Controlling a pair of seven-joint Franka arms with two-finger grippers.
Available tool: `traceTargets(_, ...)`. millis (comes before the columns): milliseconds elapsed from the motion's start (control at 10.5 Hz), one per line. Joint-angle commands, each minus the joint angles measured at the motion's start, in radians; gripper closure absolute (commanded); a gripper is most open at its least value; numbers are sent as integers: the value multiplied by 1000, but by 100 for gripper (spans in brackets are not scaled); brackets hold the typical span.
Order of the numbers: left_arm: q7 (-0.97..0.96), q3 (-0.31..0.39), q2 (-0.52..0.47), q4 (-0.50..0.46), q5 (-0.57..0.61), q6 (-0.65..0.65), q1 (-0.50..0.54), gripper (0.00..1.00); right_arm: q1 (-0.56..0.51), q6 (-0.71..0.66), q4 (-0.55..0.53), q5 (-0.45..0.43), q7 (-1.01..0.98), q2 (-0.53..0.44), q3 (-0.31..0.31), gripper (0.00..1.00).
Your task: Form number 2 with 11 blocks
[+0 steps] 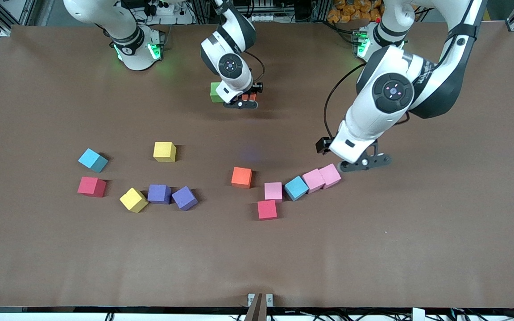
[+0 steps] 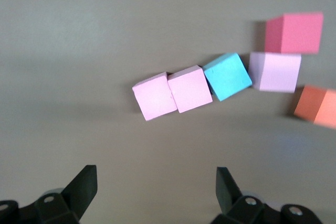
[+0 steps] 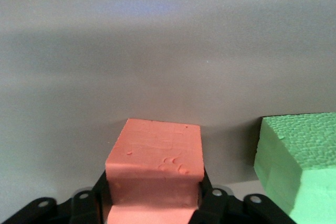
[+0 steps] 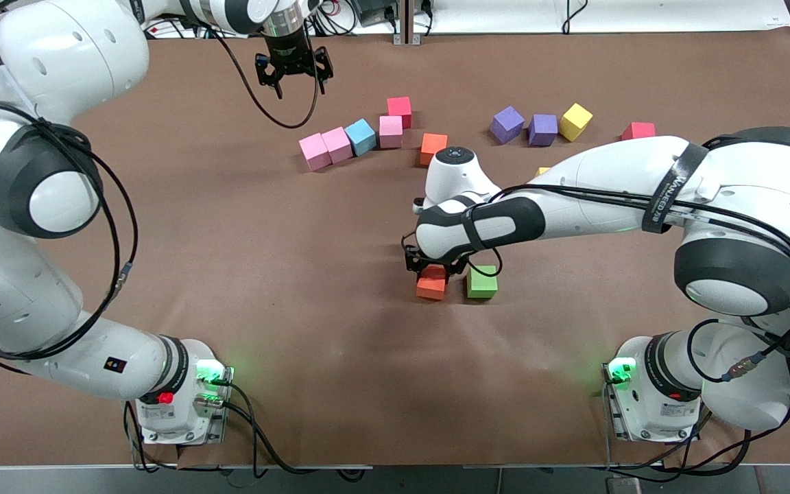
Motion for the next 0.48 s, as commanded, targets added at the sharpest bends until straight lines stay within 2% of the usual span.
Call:
traceTargets(0, 391, -9, 14, -9, 42, 47, 19, 0, 15, 16, 19, 14, -48, 12, -3, 100)
traceTargets(96, 613, -9, 31, -9, 43, 76, 22, 0, 12, 12, 31, 14, -124, 6, -4, 100)
traceTargets(287, 1064, -13, 69, -9, 22, 128, 98, 0, 16, 10, 60, 3, -247, -4, -4, 100)
traceTargets(383, 1230, -12, 83, -9, 10, 144, 109, 0, 25, 12, 68, -11, -319, -7, -3, 100)
